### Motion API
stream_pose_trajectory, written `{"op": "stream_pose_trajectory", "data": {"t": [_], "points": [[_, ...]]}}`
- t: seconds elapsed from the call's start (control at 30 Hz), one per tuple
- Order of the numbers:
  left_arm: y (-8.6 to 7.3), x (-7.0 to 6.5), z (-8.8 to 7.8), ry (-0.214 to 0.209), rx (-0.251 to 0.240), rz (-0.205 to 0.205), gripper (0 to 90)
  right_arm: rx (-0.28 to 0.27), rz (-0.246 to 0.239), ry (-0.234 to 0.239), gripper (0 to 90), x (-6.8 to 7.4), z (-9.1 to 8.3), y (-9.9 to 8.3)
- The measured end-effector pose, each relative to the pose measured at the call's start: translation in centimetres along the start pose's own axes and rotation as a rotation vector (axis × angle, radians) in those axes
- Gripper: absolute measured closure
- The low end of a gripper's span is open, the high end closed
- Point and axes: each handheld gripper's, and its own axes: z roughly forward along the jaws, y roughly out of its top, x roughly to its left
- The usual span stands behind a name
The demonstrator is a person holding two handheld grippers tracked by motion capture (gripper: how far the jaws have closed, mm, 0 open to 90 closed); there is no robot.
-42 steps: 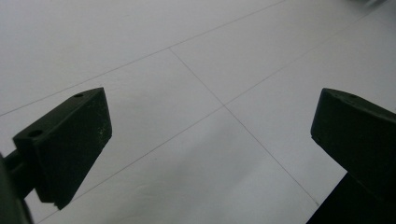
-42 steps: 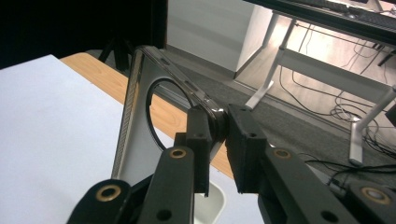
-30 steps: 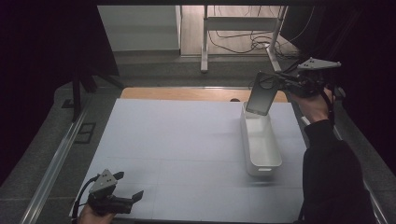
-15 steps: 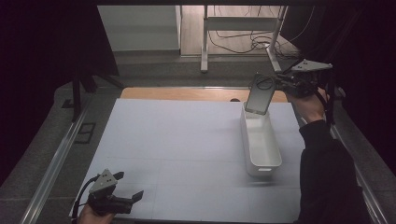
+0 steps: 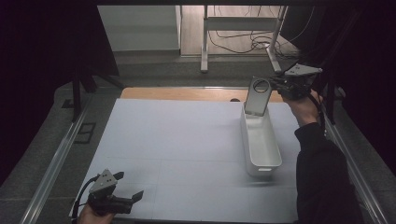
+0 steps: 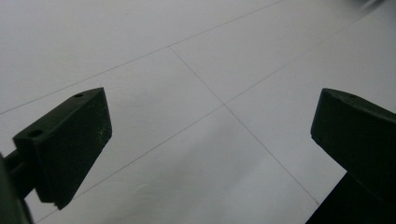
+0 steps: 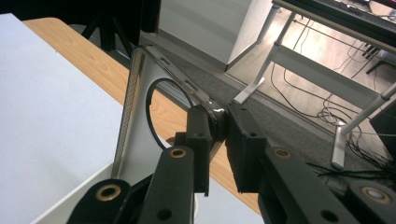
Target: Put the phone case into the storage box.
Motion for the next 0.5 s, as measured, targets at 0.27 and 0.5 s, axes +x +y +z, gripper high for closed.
{"op": "stream_pose_trajectory", "data": {"t": [0.27,0.5], "points": [[0.0,0.0,0.0,0.000,0.002,-0.001,0.0,0.015,-0.021,-0.003,79.0,0.0,1.1,-1.2],[0.0,0.0,0.0,-0.001,0.002,-0.004,0.0,0.020,-0.045,-0.005,79.0,0.2,1.9,-2.2]]}}
